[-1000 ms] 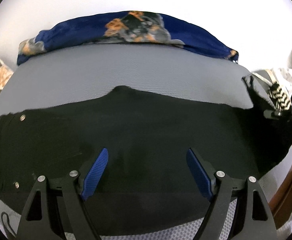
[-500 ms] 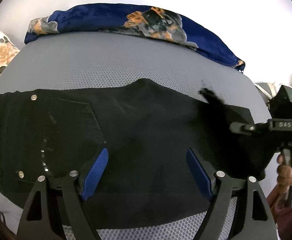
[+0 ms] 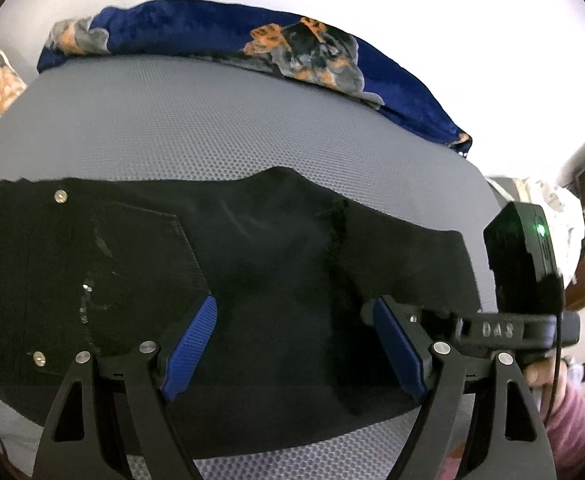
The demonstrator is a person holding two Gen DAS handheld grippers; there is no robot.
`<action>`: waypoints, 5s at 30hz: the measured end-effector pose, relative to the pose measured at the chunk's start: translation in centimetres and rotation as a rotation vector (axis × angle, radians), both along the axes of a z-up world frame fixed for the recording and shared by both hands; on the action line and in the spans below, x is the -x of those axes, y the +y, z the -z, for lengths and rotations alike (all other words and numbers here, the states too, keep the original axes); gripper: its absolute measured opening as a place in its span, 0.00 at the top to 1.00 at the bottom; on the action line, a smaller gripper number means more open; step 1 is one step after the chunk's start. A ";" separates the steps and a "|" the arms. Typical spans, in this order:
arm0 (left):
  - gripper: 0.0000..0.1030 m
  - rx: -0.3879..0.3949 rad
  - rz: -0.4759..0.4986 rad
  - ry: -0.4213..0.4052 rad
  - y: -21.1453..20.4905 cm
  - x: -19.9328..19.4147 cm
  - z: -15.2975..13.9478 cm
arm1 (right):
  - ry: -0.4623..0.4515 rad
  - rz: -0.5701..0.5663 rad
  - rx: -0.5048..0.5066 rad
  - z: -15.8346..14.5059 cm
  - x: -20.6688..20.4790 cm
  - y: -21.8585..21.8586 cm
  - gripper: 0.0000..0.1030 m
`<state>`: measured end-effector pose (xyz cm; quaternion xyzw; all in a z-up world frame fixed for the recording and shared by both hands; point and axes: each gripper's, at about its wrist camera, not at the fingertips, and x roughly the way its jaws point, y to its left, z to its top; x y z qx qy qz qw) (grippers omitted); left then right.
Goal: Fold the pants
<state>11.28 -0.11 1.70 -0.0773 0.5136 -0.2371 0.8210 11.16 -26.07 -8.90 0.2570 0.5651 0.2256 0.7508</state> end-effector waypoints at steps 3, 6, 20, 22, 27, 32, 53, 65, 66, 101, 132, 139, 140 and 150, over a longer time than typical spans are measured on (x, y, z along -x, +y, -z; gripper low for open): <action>0.22 0.039 0.008 0.029 -0.2 -0.3 0.2 | -0.010 -0.037 0.032 -0.8 0.9 0.7 0.61; 0.22 0.092 0.035 0.088 -0.7 -0.3 0.7 | -0.044 -0.002 0.076 -1.8 2.0 -0.3 0.61; 0.48 0.211 0.027 0.472 -2.0 -1.4 6.5 | -0.077 0.214 0.067 -3.2 6.1 -7.2 0.55; 0.48 0.221 0.034 0.479 -2.1 -1.5 6.6 | -0.081 0.233 0.050 -3.1 6.4 -7.6 0.55; 0.48 0.283 0.064 0.514 -2.8 -1.5 7.5 | -0.102 0.289 0.022 -3.0 6.8 -8.6 0.54; 0.48 0.330 0.105 0.525 -4.1 -1.6 7.8 | -0.103 0.329 -0.017 -2.3 6.9 -9.4 0.54; 0.96 0.150 0.194 0.287 -8.4 -1.8 6.5 | -0.099 0.328 -0.002 -1.2 6.9 -9.3 0.55; 0.96 0.047 0.175 0.187 -4.0 -1.4 6.2 | -0.128 0.299 0.071 -2.0 6.6 -8.3 0.54; 0.96 0.033 0.169 0.184 -3.8 -1.3 6.7 | -0.126 0.293 0.081 -1.8 6.6 -8.1 0.54; 0.53 -0.264 0.204 -0.163 -13.2 -6.1 5.6 | -0.242 0.251 0.631 -2.8 -1.7 -7.7 0.62; 0.51 -0.350 0.167 -0.158 -8.1 2.7 5.2 | -0.225 0.190 0.629 -2.0 6.5 -2.0 0.54; 0.50 -0.365 0.124 -0.196 -6.3 3.7 3.3 | -0.223 0.159 0.598 -1.9 7.5 0.2 0.49; 0.48 -0.365 0.117 -0.201 -6.0 3.8 3.0 | -0.224 0.152 0.592 -1.8 7.5 0.5 0.49; 0.45 -0.277 -0.021 -0.148 0.5 4.1 1.3 | -0.236 0.050 0.560 -1.6 7.2 4.7 0.49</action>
